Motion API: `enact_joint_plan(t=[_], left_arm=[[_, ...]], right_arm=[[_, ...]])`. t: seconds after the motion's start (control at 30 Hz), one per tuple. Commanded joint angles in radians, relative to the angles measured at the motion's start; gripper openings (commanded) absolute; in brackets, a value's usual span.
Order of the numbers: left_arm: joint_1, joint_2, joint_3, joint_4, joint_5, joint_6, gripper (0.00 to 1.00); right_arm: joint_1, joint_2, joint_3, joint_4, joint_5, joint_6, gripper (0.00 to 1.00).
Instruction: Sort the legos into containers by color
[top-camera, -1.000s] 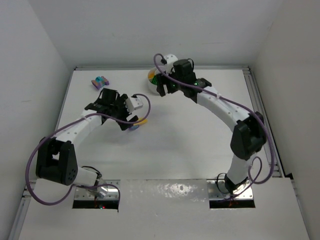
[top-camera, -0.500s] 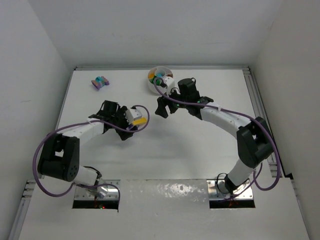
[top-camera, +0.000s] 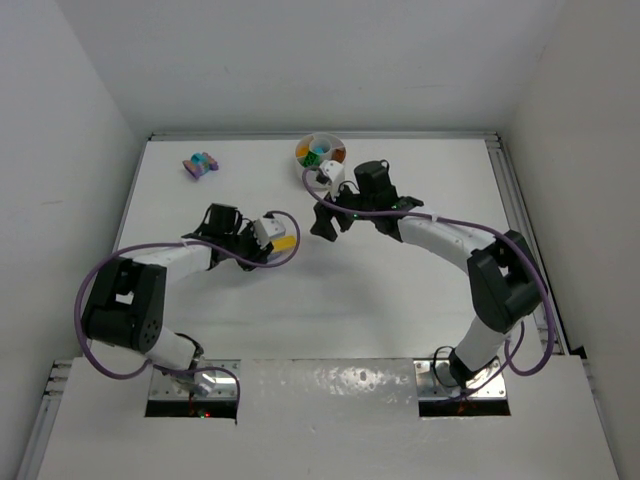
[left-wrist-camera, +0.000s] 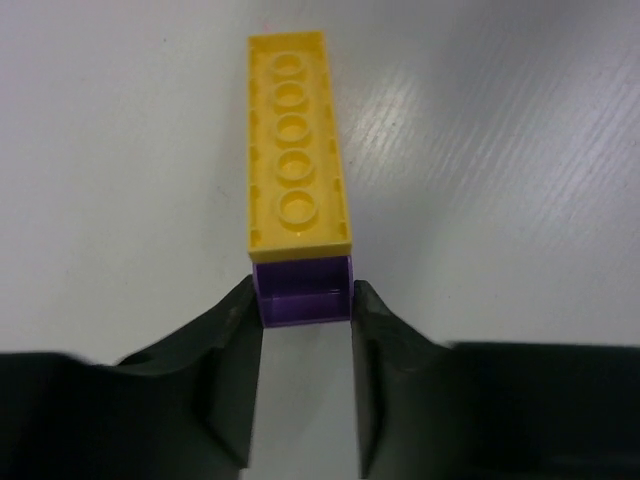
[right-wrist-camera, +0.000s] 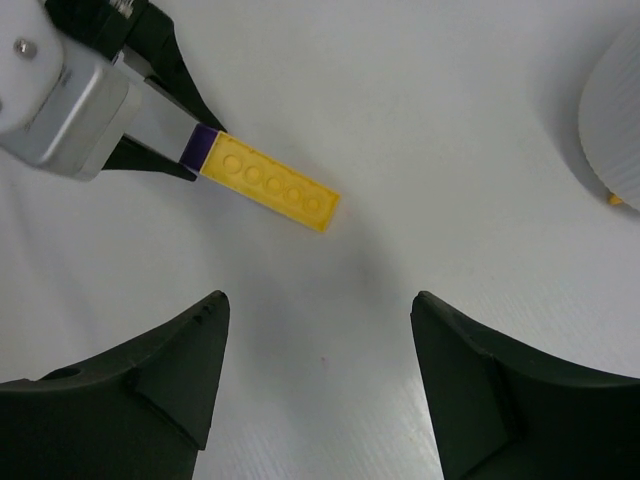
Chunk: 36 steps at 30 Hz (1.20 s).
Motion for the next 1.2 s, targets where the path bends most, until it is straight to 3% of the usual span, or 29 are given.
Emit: enact_joint_plan(t=[0.0, 0.07, 0.2, 0.33, 0.53, 0.6, 1.17], left_arm=[[0.009, -0.002, 0.003, 0.051, 0.070, -0.009, 0.12], [0.009, -0.006, 0.017, 0.047, 0.071, -0.024, 0.00], [0.009, -0.011, 0.047, 0.012, 0.087, -0.003, 0.00], [0.010, -0.017, 0.107, -0.145, 0.160, 0.104, 0.00], [0.010, 0.004, 0.302, -0.620, 0.402, 0.575, 0.00], [0.010, 0.009, 0.325, -0.684, 0.432, 0.614, 0.00], [0.009, 0.004, 0.354, -0.569, 0.443, 0.404, 0.00]], right_arm=[[0.005, -0.003, -0.006, 0.029, -0.043, -0.075, 0.72], [0.005, -0.005, -0.010, 0.014, -0.058, -0.104, 0.71], [0.005, 0.000, -0.008, -0.012, -0.101, -0.222, 0.71], [0.004, 0.020, 0.018, -0.084, -0.162, -0.366, 0.70], [0.025, 0.020, -0.002, -0.031, -0.310, -0.526, 0.70], [0.028, 0.020, 0.000, -0.028, -0.325, -0.526, 0.71], [0.085, 0.073, 0.024, -0.104, -0.385, -0.523, 0.71]])
